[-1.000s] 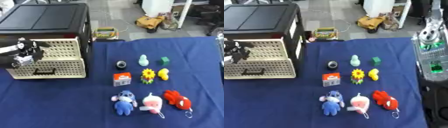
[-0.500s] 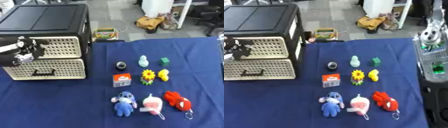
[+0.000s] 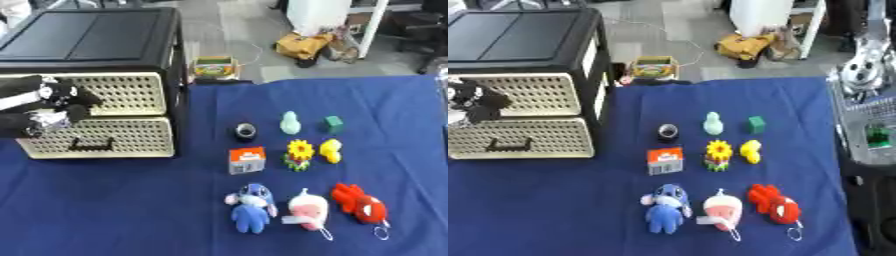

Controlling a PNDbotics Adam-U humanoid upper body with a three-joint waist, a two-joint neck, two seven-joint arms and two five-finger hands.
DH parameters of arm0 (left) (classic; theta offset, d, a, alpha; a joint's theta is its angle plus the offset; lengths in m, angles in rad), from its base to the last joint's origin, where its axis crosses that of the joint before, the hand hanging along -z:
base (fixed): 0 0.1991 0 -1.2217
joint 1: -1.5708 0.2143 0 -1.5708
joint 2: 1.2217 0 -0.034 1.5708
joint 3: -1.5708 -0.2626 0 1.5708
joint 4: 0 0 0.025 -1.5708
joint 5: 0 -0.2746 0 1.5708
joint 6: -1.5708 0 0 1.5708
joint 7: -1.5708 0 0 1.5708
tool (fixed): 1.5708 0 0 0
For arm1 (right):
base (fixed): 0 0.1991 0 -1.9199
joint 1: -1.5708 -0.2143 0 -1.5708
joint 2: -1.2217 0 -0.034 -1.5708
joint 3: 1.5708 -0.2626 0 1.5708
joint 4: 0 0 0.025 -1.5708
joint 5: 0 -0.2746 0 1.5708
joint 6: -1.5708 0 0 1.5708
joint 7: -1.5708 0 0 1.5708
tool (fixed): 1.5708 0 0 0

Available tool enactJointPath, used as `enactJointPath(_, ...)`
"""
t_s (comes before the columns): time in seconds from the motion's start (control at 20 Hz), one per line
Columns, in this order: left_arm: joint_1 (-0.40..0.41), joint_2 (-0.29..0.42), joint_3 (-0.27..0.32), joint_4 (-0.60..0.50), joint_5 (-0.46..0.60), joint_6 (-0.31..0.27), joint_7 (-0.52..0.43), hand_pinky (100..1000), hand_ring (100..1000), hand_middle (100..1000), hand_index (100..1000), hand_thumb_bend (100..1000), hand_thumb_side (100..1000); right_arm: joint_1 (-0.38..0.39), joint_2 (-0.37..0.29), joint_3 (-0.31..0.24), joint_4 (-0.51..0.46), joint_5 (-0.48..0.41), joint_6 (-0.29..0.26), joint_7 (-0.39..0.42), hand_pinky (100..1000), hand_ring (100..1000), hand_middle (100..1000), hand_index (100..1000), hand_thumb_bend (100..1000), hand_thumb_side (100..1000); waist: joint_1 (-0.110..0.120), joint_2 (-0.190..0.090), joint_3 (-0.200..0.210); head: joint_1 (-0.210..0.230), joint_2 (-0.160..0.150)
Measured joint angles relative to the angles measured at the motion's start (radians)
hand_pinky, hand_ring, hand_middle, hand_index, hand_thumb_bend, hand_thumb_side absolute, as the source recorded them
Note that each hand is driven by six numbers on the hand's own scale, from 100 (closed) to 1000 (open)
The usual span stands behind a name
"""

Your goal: Pick up objects from table and place into drawer.

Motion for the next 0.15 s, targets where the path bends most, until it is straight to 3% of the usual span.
enactJointPath(0.15,0.041,0.014,0.013,-0.096,0.011,0.004,-0.008,302,474,478,748,100,1000,0.008,0.004,-0.001,-0.005,0.003,0.003,-0.003,675,754,680,882,100,1000,-0.005,-0.012,0.011,-0.02,0.015)
